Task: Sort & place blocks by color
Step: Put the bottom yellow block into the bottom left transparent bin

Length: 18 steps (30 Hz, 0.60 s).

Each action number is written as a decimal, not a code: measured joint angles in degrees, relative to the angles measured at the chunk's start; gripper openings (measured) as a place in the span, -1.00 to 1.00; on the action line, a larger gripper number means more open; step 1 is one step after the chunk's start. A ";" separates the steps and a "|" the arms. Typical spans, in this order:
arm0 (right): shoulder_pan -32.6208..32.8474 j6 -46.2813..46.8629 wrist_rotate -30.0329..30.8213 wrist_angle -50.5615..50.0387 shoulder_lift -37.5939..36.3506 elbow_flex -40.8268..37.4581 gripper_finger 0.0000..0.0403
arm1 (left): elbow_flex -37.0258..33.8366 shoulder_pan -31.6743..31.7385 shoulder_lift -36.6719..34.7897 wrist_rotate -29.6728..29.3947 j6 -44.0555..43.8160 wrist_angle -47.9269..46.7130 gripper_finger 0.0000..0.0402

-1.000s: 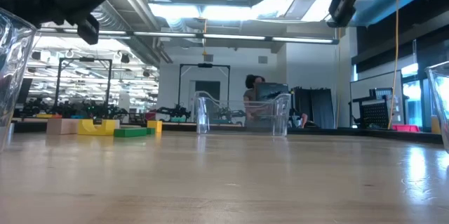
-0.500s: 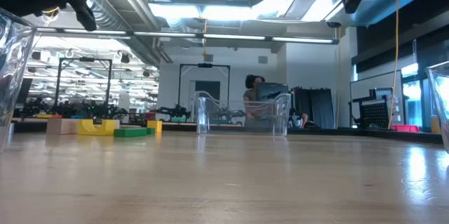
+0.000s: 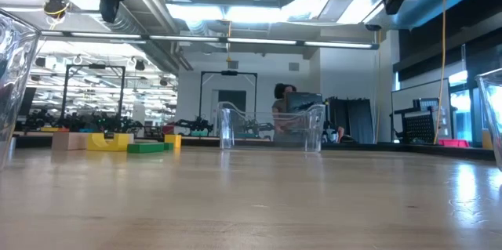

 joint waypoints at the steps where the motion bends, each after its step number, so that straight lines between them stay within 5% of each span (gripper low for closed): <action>1: 0.00 0.06 0.00 0.03 0.00 0.00 -1.00 | 2.07 0.80 1.58 0.13 -0.03 -3.51 -0.46; 9: 0.00 -2.20 1.48 1.44 0.02 0.00 -1.00 | 15.65 8.01 11.40 4.22 -0.55 -18.70 0.04; 18: 0.02 -3.32 1.49 1.68 0.02 0.00 -0.96 | 18.64 9.39 15.11 9.08 3.03 -17.83 0.15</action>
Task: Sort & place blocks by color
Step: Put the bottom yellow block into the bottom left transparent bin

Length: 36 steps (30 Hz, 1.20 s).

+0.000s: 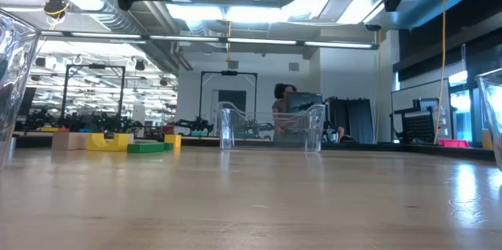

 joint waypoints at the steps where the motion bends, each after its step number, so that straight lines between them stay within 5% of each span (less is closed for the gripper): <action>1: 0.00 0.00 0.00 0.01 0.00 -0.02 -0.96 | 0.00 -0.04 0.02 0.02 0.00 -0.06 0.14; 24: 0.00 -0.19 0.00 0.94 0.00 0.00 -0.95 | 0.04 -0.69 0.08 1.38 1.04 -1.09 0.13; 31: 0.00 -0.16 0.00 0.98 0.00 0.00 -0.95 | 0.13 -0.67 7.24 1.45 -1.23 -9.50 0.13; 36: 0.00 -0.02 0.00 1.00 0.00 -0.01 -0.95 | 0.09 -1.10 12.87 0.73 4.93 -14.08 0.13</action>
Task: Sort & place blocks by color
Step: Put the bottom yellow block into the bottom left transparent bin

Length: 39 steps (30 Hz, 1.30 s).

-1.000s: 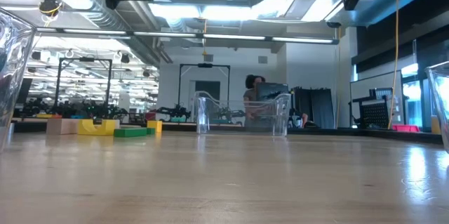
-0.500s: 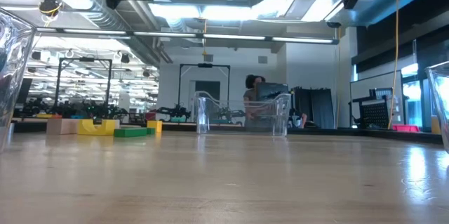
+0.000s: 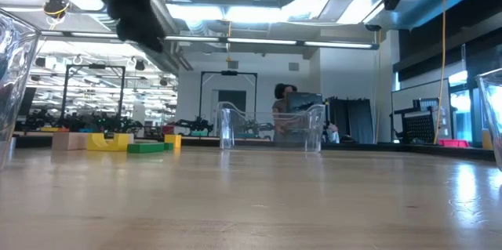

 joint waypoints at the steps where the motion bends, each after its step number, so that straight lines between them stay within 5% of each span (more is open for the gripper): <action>1: 0.00 0.00 0.00 -0.01 0.00 0.00 -0.95 | 0.02 -0.10 1.24 -0.56 1.21 -1.48 0.13; 15: 0.00 -0.02 0.02 0.01 0.02 -0.01 -0.95 | -0.05 1.61 14.83 -8.78 16.31 -7.54 0.13; 27: 0.00 -0.17 0.04 -0.01 0.04 -0.01 -0.95 | -5.27 10.28 15.96 1.90 29.13 -6.74 0.13; 39: 0.00 -0.22 0.04 -0.03 0.04 -0.01 -0.95 | -10.80 10.52 16.36 1.74 34.24 -1.38 0.13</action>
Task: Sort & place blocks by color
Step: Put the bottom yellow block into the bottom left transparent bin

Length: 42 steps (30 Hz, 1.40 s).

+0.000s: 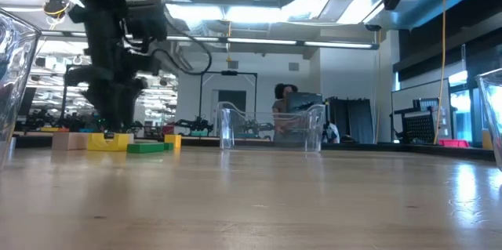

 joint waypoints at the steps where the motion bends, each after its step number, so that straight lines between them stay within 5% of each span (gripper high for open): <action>1: 0.00 -0.02 0.00 0.02 0.00 0.00 -0.95 | -0.68 0.00 -0.01 0.01 0.15 0.52 0.13; 17: 0.00 -0.02 0.02 -0.19 0.00 0.00 -0.95 | -9.51 -0.15 -0.16 0.40 0.98 9.95 0.12; 28: 0.00 -0.02 0.07 -0.17 0.00 0.00 -0.95 | -8.84 -0.59 0.03 0.30 -0.71 11.29 -0.39; 36: -0.02 -0.02 0.06 -0.19 0.00 0.00 -0.95 | 4.32 -0.56 -1.53 -1.00 -7.50 7.39 -0.39; 42: -0.01 -0.02 0.02 -0.18 -0.02 0.00 -0.95 | 14.75 -4.26 -9.51 0.98 -20.71 13.91 -0.39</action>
